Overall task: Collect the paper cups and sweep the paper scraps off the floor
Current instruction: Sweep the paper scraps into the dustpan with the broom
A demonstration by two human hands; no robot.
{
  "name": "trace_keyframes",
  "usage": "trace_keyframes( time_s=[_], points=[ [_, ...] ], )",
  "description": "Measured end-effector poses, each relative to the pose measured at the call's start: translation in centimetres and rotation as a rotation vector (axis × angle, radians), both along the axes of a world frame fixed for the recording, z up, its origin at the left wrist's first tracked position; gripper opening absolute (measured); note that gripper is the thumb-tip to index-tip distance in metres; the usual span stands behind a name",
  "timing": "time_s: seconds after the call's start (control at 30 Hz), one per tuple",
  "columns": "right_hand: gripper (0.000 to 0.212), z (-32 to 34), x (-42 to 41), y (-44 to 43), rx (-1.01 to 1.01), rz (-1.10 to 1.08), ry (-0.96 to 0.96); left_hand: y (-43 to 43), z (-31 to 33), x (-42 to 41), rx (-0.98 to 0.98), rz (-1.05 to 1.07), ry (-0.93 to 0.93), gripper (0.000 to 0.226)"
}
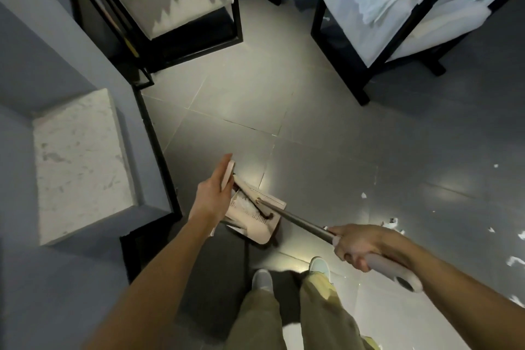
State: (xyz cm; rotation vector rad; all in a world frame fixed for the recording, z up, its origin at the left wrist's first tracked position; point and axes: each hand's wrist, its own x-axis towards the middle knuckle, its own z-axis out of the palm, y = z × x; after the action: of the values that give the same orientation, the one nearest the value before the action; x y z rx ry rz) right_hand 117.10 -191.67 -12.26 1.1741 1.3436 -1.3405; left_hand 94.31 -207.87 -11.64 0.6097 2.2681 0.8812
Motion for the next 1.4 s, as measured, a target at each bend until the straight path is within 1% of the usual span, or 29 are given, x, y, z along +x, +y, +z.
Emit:
trace_keyframes(
  time_s=[0.03,0.13,0.27,0.33,0.4,0.5,0.57,0.67,0.77,0.83,0.87,0.93,1.0,1.07,1.1,1.17,1.2,1.23,1.27,1.33,1.37,1.4],
  points=[
    [0.047,0.8,0.1,0.2,-0.015,-0.014,0.015,-0.2,0.0,-0.1,0.006,0.007,-0.001,0.05],
    [0.048,2.0,0.0,0.8,0.022,-0.067,0.034,-0.6,-0.1,-0.2,0.047,0.019,-0.009,0.05],
    [0.05,1.8,-1.4,3.2,0.06,-0.173,0.081,-0.4,-0.2,-0.7,0.086,0.011,-0.016,0.049],
    [0.058,1.6,-2.6,5.1,0.1,-0.205,0.125,0.3,-0.3,-1.3,0.09,0.041,-0.019,0.049],
    [0.058,1.6,-4.1,7.3,0.14,-0.206,0.164,1.1,-0.3,-1.8,0.109,0.085,-0.019,0.048],
    [0.053,1.1,-6.4,10.9,0.208,-0.143,0.173,2.6,-0.5,-2.6,0.138,0.124,-0.015,0.048],
    [0.048,0.1,-8.1,13.6,0.266,-0.08,0.156,4.0,-0.9,-3.5,0.115,0.141,-0.007,0.049],
    [0.04,-1.3,-10.9,17.2,0.366,0.092,0.14,6.3,-1.3,-4.5,0.06,0.149,0.023,0.051],
    [0.045,-2.7,-13.4,19.3,0.422,0.243,0.127,8.6,-1.5,-5.2,0.052,0.18,0.023,0.051],
    [0.049,-3.3,-14.6,19.9,0.46,0.307,0.096,10.0,-1.9,-6.0,0.033,0.202,0.026,0.051],
    [0.049,-3.4,-15.2,20.0,0.487,0.312,0.077,10.6,-2.0,-6.5,0.022,0.208,0.029,0.051],
    [0.047,-3.3,-16.0,20.1,0.518,0.402,0.072,11.4,-2.3,-7.3,0.011,0.208,0.034,0.05],
    [0.047,-3.6,-16.5,19.8,0.496,0.524,0.067,11.6,-2.5,-7.8,0.003,0.203,0.043,0.049],
    [0.046,-3.3,-16.5,18.6,0.449,0.575,0.084,11.5,-2.6,-7.9,-0.015,0.198,0.058,0.049],
    [0.042,-3.1,-16.2,17.6,0.407,0.594,0.092,11.5,-2.7,-7.9,-0.023,0.2,0.061,0.049],
    [0.027,-3.1,-15.2,15.4,0.284,0.611,0.088,11.5,-2.7,-7.8,-0.013,0.193,0.069,0.048],
    [0.02,-3.0,-14.4,14.3,0.213,0.591,0.055,11.6,-2.5,-7.8,0.001,0.188,0.067,0.048],
    [0.02,-2.7,-13.6,13.4,0.158,0.513,0.026,11.6,-2.4,-7.7,0.013,0.186,0.062,0.047],
    [0.027,-2.4,-12.8,12.7,0.132,0.427,0.016,11.6,-2.2,-7.7,0.023,0.184,0.058,0.047],
    [0.042,-1.5,-10.9,11.7,0.11,0.351,0.044,11.3,-1.8,-7.3,0.039,0.176,0.052,0.046],
    [0.042,-0.8,-10.0,11.2,0.107,0.309,0.082,11.0,-1.6,-7.1,0.051,0.166,0.049,0.046],
    [0.037,-0.3,-9.1,10.8,0.093,0.212,0.119,10.6,-1.4,-6.7,0.064,0.148,0.045,0.045]
  ],
)
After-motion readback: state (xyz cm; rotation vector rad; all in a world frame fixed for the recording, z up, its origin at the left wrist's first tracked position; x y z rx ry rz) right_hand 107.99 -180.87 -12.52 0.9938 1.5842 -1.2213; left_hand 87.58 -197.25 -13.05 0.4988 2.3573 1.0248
